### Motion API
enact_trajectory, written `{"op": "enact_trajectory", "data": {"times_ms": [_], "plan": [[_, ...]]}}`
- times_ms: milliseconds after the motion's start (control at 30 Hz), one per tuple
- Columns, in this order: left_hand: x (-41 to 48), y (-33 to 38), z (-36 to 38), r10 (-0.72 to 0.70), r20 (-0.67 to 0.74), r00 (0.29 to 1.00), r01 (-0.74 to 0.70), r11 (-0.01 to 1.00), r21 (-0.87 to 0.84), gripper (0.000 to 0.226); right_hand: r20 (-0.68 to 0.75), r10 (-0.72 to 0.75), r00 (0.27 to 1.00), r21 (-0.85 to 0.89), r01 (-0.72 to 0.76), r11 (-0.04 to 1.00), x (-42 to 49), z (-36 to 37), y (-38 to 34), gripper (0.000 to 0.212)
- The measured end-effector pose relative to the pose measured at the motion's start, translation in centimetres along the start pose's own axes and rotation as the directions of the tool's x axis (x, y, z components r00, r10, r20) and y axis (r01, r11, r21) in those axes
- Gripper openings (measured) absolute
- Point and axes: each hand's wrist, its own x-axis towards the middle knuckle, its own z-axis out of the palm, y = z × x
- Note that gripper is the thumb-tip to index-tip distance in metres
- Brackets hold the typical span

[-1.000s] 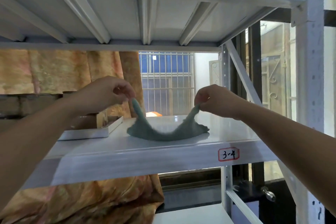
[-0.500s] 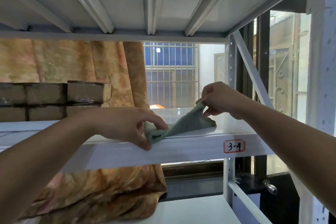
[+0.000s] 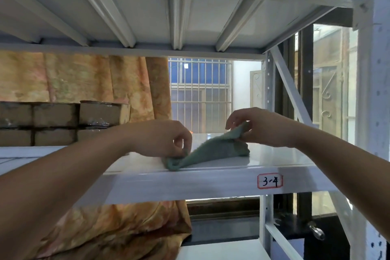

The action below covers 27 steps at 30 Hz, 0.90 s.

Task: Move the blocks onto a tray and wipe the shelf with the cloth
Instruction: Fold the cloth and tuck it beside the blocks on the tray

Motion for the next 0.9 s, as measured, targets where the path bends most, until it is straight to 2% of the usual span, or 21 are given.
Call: {"op": "enact_trajectory", "data": {"times_ms": [67,167,300,433,533,633,733,800,900], "plan": [[0.8,-0.7,-0.5,-0.077,-0.179,0.981,0.066,0.995,-0.069,0.016,-0.017,-0.030,0.999,-0.125,0.027,0.992,0.5,0.3,-0.3,0.030],[2.1,-2.5,-1.8,-0.281,-0.416,0.865,0.110,0.915,-0.389,0.014,-0.089,-0.017,0.996,-0.139,0.004,0.990,1.7,0.3,-0.4,0.028],[3.7,-4.3,-3.4,-0.432,-0.504,0.747,0.030,0.780,-0.625,0.015,-0.216,0.059,0.975,0.213,-0.012,0.977,4.2,0.0,-1.1,0.013],[5.9,-4.1,-4.2,-0.500,-0.508,0.701,-0.115,0.624,-0.773,0.019,-0.203,0.062,0.977,0.462,0.040,0.886,7.1,0.5,-2.5,0.015],[7.8,-4.2,-4.4,-0.501,-0.493,0.711,-0.151,0.576,-0.803,0.023,-0.168,0.050,0.984,0.559,0.054,0.827,9.5,1.3,-3.1,0.009],[9.7,-4.8,-4.1,-0.477,-0.501,0.722,-0.114,0.632,-0.766,0.026,-0.227,0.108,0.968,0.640,0.064,0.766,12.0,1.9,-3.4,0.012],[11.0,-5.6,-3.9,-0.486,-0.569,0.664,-0.130,0.674,-0.727,0.022,-0.298,0.208,0.932,0.705,0.068,0.706,14.2,2.2,-3.4,0.014],[11.5,-6.4,-3.4,-0.499,-0.594,0.631,-0.173,0.656,-0.735,0.017,-0.322,0.231,0.918,0.718,0.078,0.692,15.3,2.8,-3.4,0.005],[11.7,-7.9,-1.5,-0.496,-0.585,0.642,-0.188,0.638,-0.747,0.013,-0.367,0.209,0.906,0.703,0.123,0.701,16.5,4.5,-3.0,0.012]]}}
